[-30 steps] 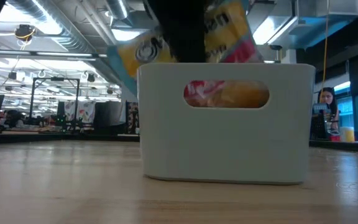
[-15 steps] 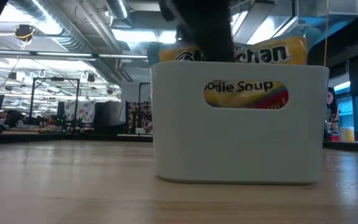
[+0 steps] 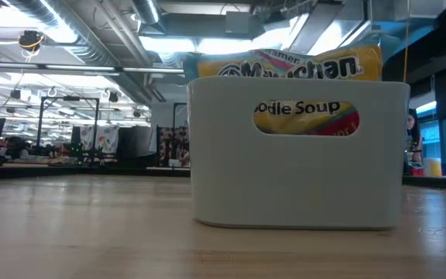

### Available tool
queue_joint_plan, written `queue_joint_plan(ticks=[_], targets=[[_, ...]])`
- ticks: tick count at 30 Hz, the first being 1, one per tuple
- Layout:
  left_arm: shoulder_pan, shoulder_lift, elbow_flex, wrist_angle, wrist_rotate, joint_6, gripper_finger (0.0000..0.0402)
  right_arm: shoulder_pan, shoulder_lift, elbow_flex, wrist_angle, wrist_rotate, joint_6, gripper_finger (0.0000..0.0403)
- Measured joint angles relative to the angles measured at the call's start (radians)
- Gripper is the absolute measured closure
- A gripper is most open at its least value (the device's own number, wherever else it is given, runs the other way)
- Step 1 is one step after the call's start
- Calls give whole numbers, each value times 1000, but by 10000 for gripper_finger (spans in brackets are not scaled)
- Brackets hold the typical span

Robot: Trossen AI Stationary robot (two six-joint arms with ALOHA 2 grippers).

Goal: Sort Maruchan noodles
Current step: Return to Home Position

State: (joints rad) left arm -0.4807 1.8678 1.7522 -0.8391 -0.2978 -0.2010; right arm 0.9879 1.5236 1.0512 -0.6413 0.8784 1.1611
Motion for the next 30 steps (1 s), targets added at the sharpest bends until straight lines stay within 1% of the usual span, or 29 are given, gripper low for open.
queue_joint_plan(ticks=[3,5,9,13,15,18,20,22,24,27,30], targets=[[-15,-141,-248,213,5,-2,195,-84,1,0,-4,-64,-113,180],[-12,-241,-423,368,21,-6,195,-146,-1,0,-5,-104,-196,210],[6,-434,-737,609,29,-13,195,-276,-10,0,-3,-201,-370,292],[37,-601,-957,742,26,18,195,-413,-15,0,0,-295,-532,381],[56,-666,-1031,748,25,16,195,-477,-20,0,0,-339,-617,394],[80,-733,-1115,748,21,-7,195,-584,-42,-1,28,-434,-745,382],[85,-754,-1151,752,19,-7,195,-652,-71,-30,81,-509,-837,382],[86,-764,-1178,748,22,-7,195,-722,-116,-92,192,-596,-922,391],[86,-764,-1191,754,12,-8,195,-796,-177,-172,290,-682,-974,399],[86,-755,-1198,757,-13,2,195,-892,-285,-303,464,-794,-1023,395],[87,-754,-1212,758,-15,76,195,-959,-398,-418,613,-881,-1042,390]])
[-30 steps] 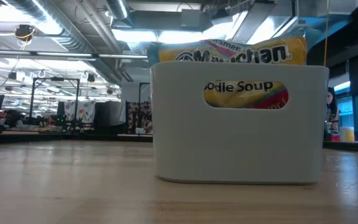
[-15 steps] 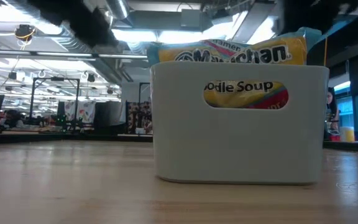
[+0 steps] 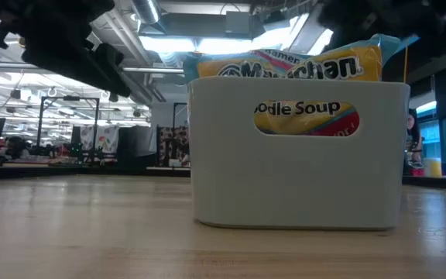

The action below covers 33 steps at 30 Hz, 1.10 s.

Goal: Sort Maruchan noodles
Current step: Return to Home Position

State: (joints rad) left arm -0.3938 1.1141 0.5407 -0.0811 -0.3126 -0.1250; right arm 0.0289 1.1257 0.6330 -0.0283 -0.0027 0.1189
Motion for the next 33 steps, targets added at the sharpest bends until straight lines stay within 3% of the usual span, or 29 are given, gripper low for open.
queue_joint_plan(ticks=[7,12,15,23,27,33], targets=[[108,-92,-113,196,81,114,195,-50,-265,-213,237,-68,-11,389],[244,-219,-216,332,201,148,195,-49,-423,-316,326,-31,-20,388],[302,-295,-244,333,226,154,195,-49,-487,-347,343,7,-12,388],[346,-428,-252,267,226,129,195,-49,-539,-364,315,53,96,388],[363,-461,-260,245,212,159,195,-49,-539,-365,318,-1,125,388],[403,-598,-358,288,225,154,195,-48,-585,-460,460,-26,83,388]])
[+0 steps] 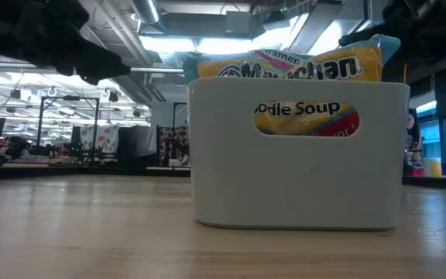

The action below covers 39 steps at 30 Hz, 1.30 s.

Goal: Sort Maruchan noodles
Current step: Return to Home Position

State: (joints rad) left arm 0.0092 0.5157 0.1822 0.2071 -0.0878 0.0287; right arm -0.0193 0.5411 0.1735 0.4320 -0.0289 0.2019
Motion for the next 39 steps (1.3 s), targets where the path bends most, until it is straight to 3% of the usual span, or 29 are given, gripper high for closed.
queue_joint_plan(ticks=[10,21,27,31,39], targets=[[6,-281,-117,-7,1,-11,195,-1,-182,-108,-4,2,-26,388],[5,-511,-175,-93,5,-45,195,-1,-415,-165,-180,51,-12,388],[5,-513,-175,-145,1,-38,195,-1,-541,-165,-343,91,-16,388],[5,-514,-175,-152,1,-46,195,-1,-534,-165,-392,142,-18,388],[5,-513,-175,-177,-37,-50,195,-1,-532,-164,-400,110,-49,388]])
